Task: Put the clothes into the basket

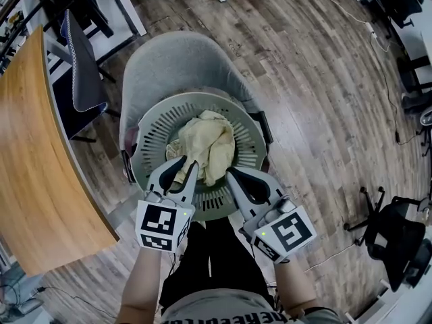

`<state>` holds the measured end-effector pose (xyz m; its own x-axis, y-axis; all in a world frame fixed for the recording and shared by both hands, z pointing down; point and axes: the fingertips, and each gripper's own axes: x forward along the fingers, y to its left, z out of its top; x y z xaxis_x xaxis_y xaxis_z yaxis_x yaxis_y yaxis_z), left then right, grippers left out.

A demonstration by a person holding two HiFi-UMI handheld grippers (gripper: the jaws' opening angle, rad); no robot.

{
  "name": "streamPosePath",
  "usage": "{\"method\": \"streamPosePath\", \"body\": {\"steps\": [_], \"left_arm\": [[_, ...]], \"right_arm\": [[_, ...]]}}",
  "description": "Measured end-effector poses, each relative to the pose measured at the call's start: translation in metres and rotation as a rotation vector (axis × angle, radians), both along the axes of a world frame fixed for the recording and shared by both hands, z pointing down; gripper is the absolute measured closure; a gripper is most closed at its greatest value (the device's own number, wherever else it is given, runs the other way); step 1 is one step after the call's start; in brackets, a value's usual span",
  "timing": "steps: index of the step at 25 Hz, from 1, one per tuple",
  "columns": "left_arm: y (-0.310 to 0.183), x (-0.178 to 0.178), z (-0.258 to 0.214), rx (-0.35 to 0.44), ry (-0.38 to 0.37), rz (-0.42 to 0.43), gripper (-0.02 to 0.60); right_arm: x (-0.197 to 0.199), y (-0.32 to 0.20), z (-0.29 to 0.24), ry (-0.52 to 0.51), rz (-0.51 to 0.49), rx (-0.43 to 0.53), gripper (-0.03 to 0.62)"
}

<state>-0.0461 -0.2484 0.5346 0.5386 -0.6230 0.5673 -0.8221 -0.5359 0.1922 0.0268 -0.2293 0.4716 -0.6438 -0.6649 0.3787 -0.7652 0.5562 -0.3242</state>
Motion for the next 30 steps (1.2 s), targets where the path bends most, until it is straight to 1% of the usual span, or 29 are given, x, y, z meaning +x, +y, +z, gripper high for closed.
{"method": "streamPosePath", "body": {"steps": [2,4,8,18,22,25,30], "left_arm": [[0.001,-0.002,-0.007,0.019,-0.004,-0.003,0.517],[0.003,-0.004,-0.016,0.036,0.001,-0.008,0.535],[0.008,-0.005,-0.034,0.068,0.020,-0.012,0.557],[0.024,-0.011,-0.087,0.150,0.091,-0.030,0.568],[0.036,-0.014,-0.104,0.172,0.109,-0.032,0.568],[0.044,-0.015,-0.119,0.189,0.137,-0.030,0.568],[0.057,-0.021,-0.140,0.234,0.150,-0.019,0.568]], "right_arm": [[-0.002,0.002,-0.005,0.001,-0.001,0.009,0.585],[-0.004,0.004,-0.010,0.000,-0.003,0.019,0.585],[-0.006,0.010,-0.022,0.002,-0.005,0.039,0.585],[-0.015,0.027,-0.050,0.016,-0.015,0.101,0.585],[-0.021,0.036,-0.065,0.017,-0.020,0.129,0.585],[-0.025,0.042,-0.076,0.018,-0.023,0.152,0.585],[-0.035,0.056,-0.090,0.020,-0.026,0.183,0.585]]}}
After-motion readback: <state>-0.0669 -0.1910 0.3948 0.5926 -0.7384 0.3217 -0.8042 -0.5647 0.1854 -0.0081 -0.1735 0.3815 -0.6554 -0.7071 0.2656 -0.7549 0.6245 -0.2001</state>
